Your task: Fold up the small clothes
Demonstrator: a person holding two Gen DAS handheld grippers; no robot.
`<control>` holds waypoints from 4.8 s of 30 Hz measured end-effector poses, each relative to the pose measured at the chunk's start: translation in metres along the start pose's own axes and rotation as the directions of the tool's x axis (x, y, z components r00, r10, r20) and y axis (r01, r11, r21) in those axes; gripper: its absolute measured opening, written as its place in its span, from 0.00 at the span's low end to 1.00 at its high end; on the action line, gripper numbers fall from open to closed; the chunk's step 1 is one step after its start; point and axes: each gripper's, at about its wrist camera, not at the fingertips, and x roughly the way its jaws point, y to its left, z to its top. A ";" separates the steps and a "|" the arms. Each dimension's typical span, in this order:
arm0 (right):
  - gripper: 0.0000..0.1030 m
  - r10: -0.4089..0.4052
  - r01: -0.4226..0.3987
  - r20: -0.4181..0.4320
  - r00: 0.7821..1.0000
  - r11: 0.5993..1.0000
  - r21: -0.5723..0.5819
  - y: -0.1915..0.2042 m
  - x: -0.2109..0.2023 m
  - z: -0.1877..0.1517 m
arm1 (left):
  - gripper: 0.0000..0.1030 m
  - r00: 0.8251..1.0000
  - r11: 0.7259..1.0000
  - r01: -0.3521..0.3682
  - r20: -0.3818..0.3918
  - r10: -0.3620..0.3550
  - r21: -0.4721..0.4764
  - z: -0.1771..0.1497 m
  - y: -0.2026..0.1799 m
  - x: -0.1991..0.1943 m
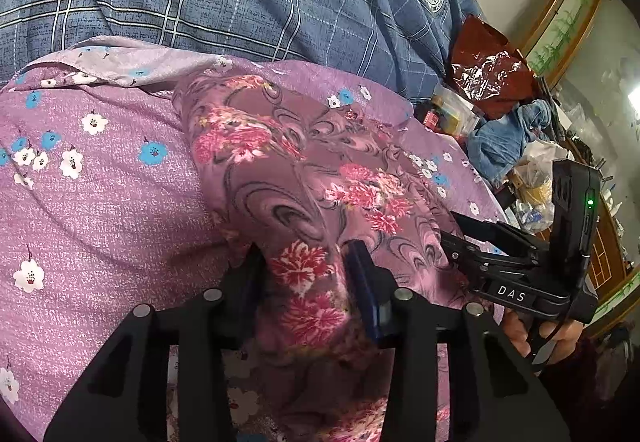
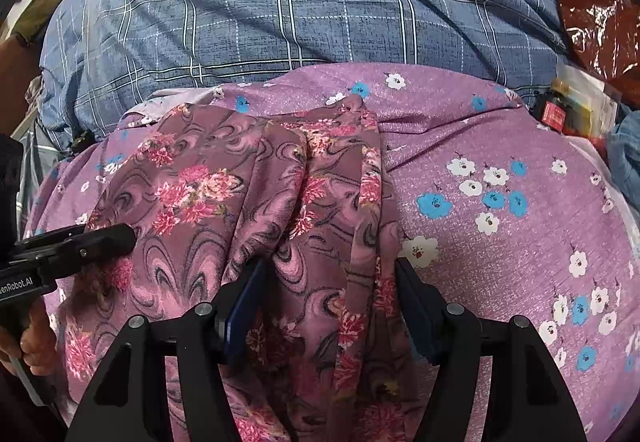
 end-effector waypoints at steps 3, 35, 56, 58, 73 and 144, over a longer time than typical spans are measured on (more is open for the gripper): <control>0.66 -0.011 0.011 0.007 1.000 1.000 -0.013 0.002 -0.001 0.000 | 0.54 1.000 1.000 0.001 -0.006 -0.001 0.012 -0.001 -0.005 0.003; 0.66 0.248 -0.234 -0.038 0.968 0.945 0.229 -0.052 0.015 -0.003 | 0.41 1.000 1.000 -0.023 0.019 0.023 0.016 0.001 -0.007 0.007; 0.23 0.346 -0.326 -0.044 0.937 0.914 0.240 -0.033 0.025 0.004 | 0.26 0.999 0.999 -0.030 0.037 0.029 0.022 0.003 -0.009 0.006; 0.21 0.325 -0.309 -0.038 0.945 0.923 0.229 -0.030 0.021 0.005 | 0.25 0.999 0.999 -0.030 0.040 0.029 0.018 0.004 -0.009 0.005; 0.20 0.328 -0.334 0.061 0.943 0.919 0.211 0.022 -0.030 0.018 | 0.22 0.984 0.998 -0.058 0.168 0.059 -0.010 -0.001 0.003 -0.067; 0.39 -0.005 0.005 0.012 1.000 1.000 -0.004 0.110 -0.007 0.001 | 0.61 0.897 0.909 -0.390 0.161 0.411 -0.147 -0.030 0.032 -0.098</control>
